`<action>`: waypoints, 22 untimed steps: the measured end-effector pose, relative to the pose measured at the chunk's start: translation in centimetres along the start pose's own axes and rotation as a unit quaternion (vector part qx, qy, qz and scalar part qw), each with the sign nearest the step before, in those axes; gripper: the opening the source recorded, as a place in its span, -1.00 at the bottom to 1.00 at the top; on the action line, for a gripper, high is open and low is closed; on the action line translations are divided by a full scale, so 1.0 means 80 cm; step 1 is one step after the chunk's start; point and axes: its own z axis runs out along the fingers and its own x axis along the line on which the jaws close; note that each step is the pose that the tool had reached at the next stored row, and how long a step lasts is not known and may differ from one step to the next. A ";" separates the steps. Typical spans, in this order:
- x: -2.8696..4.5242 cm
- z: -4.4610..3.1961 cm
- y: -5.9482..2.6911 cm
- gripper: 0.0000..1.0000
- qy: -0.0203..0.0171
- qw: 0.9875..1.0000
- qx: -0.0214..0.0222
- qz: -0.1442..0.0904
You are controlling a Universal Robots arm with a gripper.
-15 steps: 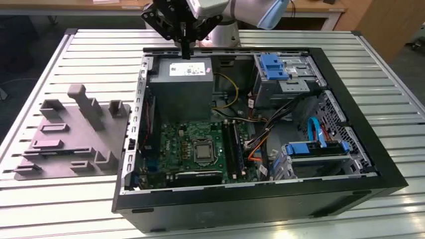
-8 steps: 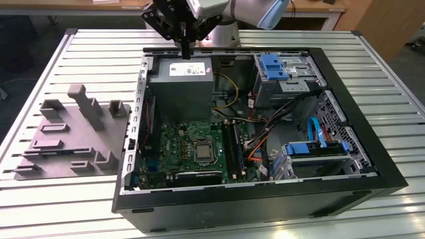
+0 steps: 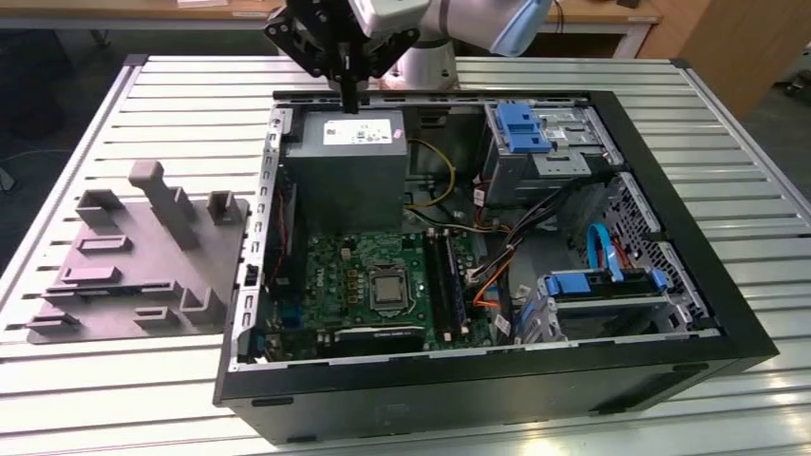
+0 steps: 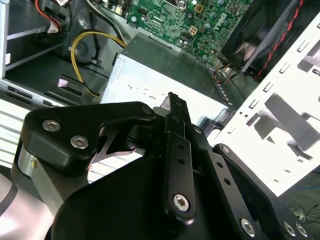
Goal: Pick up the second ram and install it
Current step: 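Reach for the second ram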
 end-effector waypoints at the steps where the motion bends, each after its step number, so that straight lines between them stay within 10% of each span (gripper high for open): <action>1: 0.0024 0.0001 0.000 -0.80 0.000 1.000 0.000 0.000; 22: 0.0859 0.0011 -0.007 -0.80 0.000 1.000 0.000 0.000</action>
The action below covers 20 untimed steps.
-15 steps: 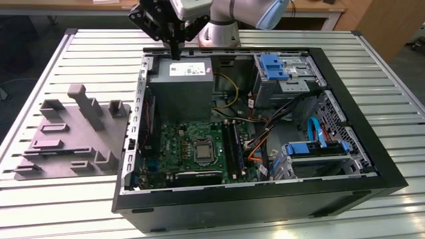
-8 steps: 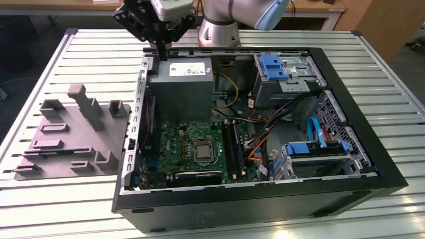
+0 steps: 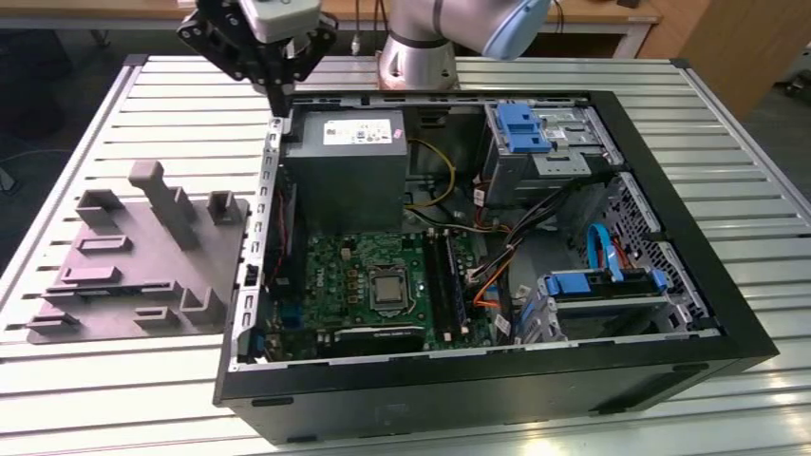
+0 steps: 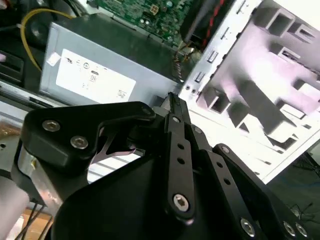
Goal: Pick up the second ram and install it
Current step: 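Reach for the second ram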
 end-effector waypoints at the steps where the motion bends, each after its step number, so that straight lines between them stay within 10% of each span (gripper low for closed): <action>1: 0.0043 0.0001 0.000 -0.80 0.000 1.000 0.000 0.000; 20: 0.1073 0.0030 -0.008 -0.80 -0.001 1.000 0.000 0.000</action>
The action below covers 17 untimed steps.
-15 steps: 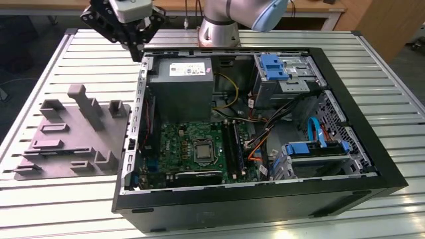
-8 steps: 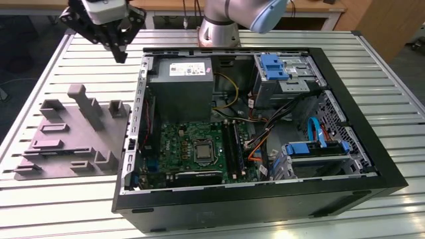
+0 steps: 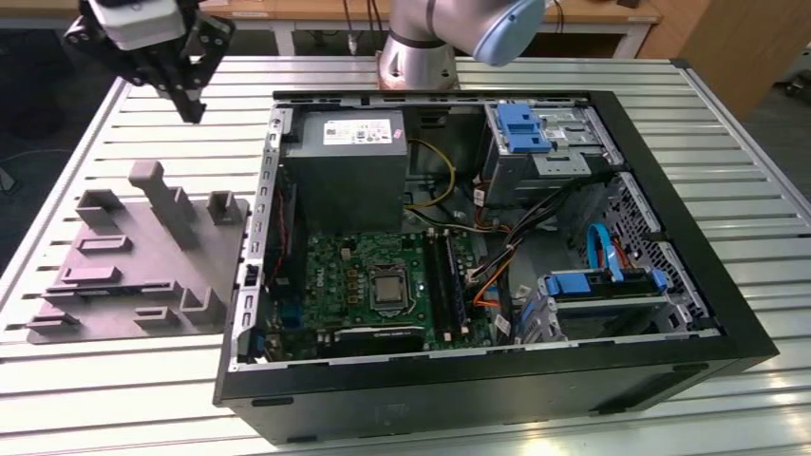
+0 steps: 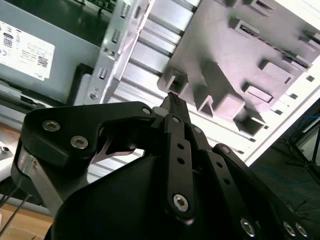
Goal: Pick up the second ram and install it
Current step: 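Reach for the second ram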
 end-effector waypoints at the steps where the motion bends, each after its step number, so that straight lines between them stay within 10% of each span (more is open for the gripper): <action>1: 0.0056 0.0002 0.000 -0.80 0.000 1.000 0.000 0.000; 17: 0.0882 0.0043 -0.007 -0.80 0.000 1.000 0.000 0.000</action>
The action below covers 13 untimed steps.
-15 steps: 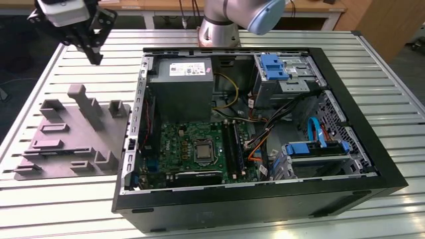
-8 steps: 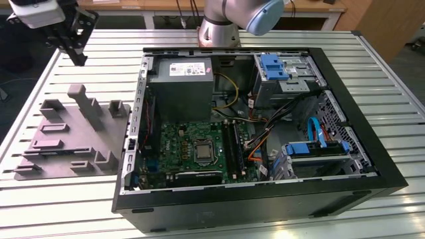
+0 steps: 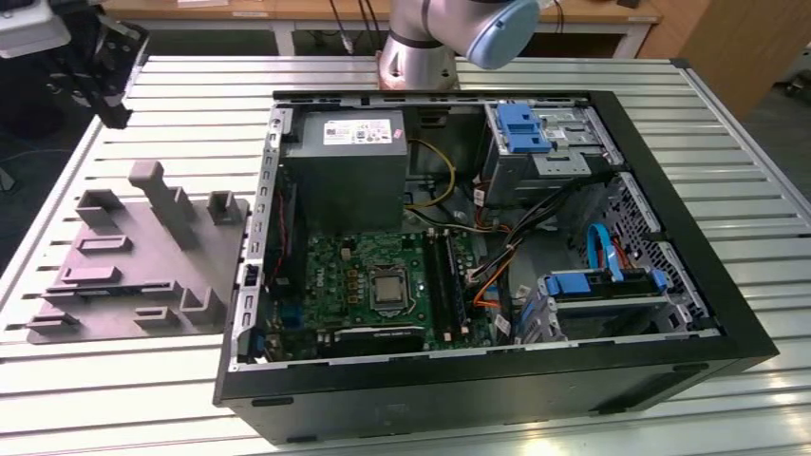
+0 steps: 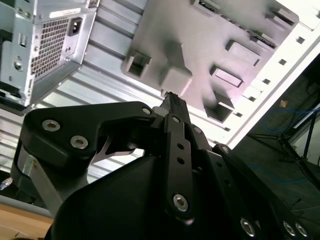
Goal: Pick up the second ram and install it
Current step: 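Reach for the second ram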
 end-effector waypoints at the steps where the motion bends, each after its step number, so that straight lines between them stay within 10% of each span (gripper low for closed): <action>1: 0.0045 0.0004 0.000 -0.80 0.000 1.000 0.000 0.000; 13: 0.0419 0.0083 -0.005 -0.80 0.000 1.000 0.001 0.000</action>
